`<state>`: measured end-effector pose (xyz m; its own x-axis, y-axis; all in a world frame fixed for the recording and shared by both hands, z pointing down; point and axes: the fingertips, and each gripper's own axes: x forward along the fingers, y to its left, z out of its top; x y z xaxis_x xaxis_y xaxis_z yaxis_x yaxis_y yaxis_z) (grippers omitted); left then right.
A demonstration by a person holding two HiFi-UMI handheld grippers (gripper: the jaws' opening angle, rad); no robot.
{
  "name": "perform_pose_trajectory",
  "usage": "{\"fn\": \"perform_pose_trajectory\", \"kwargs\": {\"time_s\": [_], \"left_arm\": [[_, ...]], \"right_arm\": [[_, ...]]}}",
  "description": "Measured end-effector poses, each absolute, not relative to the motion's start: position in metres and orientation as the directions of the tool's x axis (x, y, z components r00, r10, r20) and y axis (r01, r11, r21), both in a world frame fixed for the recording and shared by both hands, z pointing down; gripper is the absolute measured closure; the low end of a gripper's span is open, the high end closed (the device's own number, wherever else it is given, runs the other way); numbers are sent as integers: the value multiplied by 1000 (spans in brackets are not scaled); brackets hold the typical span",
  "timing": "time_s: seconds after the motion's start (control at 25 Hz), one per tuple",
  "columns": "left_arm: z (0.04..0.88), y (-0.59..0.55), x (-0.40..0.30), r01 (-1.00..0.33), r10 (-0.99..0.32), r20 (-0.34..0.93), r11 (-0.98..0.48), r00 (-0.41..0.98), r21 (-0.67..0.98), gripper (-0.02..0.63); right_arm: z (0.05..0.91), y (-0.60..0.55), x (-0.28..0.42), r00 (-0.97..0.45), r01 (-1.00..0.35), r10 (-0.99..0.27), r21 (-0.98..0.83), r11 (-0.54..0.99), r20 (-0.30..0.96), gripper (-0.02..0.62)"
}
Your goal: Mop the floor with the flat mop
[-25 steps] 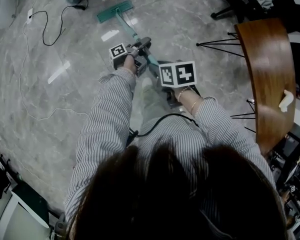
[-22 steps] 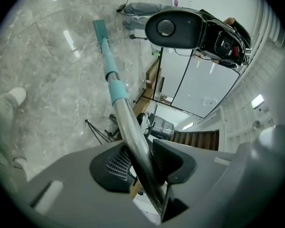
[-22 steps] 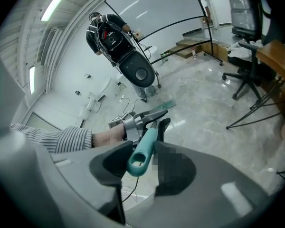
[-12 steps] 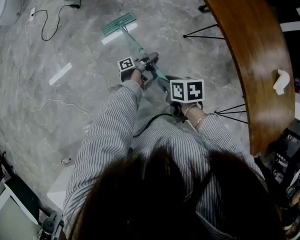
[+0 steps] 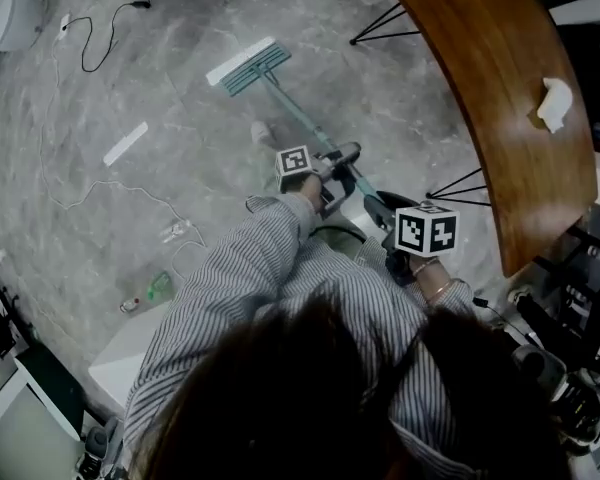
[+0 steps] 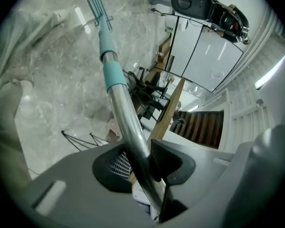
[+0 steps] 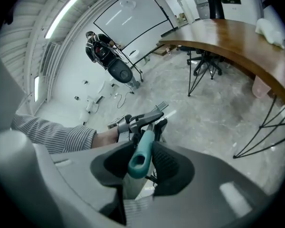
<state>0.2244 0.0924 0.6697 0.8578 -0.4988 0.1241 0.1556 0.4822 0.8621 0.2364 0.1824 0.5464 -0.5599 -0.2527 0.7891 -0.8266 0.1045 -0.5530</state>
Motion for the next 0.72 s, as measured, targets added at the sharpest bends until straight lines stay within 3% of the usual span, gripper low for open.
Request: {"fn": "perform_pose_trajectory", "kwargs": {"time_s": [0.28,0.48,0.72], "left_arm": [[615,180,298,125,-252,19,543,968,830,491],[583,200,310,169,-210,-60,557,976,813,485],[575,229,314,130,-110,-81,568,991,813,476]], "right_arm": [[496,251,293,-532,-847,-235,-511,149,814,472],[467,263,299,-520,-853,-201,-490,181,830,468],[461,287,297,-502,-857,-159,-463,228,850,463]]}}
